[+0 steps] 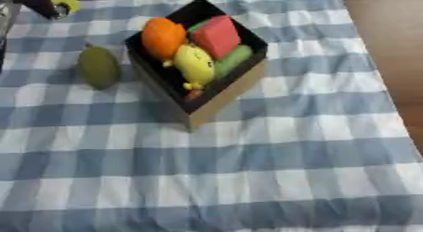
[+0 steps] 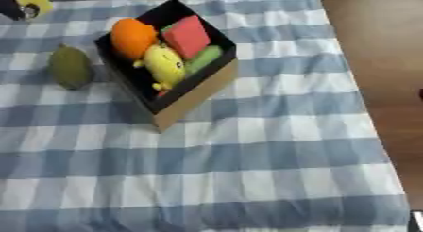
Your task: Pick up objects on the table and place them in the box.
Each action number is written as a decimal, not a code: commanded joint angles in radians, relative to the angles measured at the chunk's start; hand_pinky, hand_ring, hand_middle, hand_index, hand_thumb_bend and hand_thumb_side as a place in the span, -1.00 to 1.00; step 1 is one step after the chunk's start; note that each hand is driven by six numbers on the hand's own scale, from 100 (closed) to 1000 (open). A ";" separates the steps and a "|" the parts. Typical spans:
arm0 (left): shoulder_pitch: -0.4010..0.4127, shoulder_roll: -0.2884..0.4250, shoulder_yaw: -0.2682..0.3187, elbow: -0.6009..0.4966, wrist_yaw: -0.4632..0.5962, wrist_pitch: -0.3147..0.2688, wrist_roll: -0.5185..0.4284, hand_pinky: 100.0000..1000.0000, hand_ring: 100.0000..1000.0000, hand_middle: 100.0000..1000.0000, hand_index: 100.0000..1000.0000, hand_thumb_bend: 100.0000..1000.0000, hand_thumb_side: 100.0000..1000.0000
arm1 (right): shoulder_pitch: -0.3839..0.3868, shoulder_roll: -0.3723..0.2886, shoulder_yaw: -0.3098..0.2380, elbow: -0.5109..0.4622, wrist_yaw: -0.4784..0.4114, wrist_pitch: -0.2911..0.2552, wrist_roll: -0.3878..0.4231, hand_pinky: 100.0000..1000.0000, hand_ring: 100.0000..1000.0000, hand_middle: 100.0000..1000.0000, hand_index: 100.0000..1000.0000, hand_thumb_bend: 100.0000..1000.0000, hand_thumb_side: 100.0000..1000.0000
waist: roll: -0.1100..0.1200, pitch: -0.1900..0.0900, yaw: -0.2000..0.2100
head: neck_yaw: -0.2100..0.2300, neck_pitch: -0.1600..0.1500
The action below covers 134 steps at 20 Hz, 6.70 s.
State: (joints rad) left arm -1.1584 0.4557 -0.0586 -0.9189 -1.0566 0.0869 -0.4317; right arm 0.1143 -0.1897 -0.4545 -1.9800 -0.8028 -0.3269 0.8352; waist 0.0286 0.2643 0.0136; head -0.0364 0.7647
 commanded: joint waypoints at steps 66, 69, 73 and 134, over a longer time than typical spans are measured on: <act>0.102 0.117 -0.155 -0.355 0.148 -0.281 -0.062 0.88 0.95 0.66 0.84 -0.06 -0.56 | 0.006 -0.029 -0.013 -0.020 -0.027 -0.069 0.072 1.00 1.00 -0.56 0.99 -1.00 -0.16 | -0.008 -0.028 0.012 | -0.025 0.005; 0.123 0.151 -0.153 -0.366 0.167 -0.290 -0.083 0.88 0.95 0.66 0.83 -0.03 -0.65 | 0.009 -0.027 -0.013 -0.020 -0.031 -0.078 0.072 1.00 1.00 -0.56 0.99 -1.00 -0.16 | -0.014 -0.027 0.015 | -0.026 0.005; 0.146 0.185 -0.149 -0.371 0.176 -0.302 -0.108 0.87 0.95 0.65 0.82 0.03 -0.67 | 0.014 -0.024 -0.014 -0.020 -0.037 -0.090 0.072 1.00 1.00 -0.55 0.98 -1.00 -0.16 | -0.021 -0.027 0.018 | -0.025 0.005; 0.163 0.061 -0.138 -0.011 -0.034 -0.249 -0.031 0.35 0.29 -0.03 0.23 -0.84 -1.00 | 0.005 -0.006 -0.009 -0.020 -0.023 -0.079 0.072 1.00 1.00 -0.59 0.99 -1.00 -0.15 | -0.031 -0.017 0.003 | -0.007 0.001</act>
State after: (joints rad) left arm -0.9826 0.4984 -0.2135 -0.9079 -1.0840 -0.1747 -0.4805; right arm 0.1227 -0.1875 -0.4609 -1.9800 -0.8308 -0.3309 0.8312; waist 0.0101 0.2640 0.0148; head -0.0423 0.7645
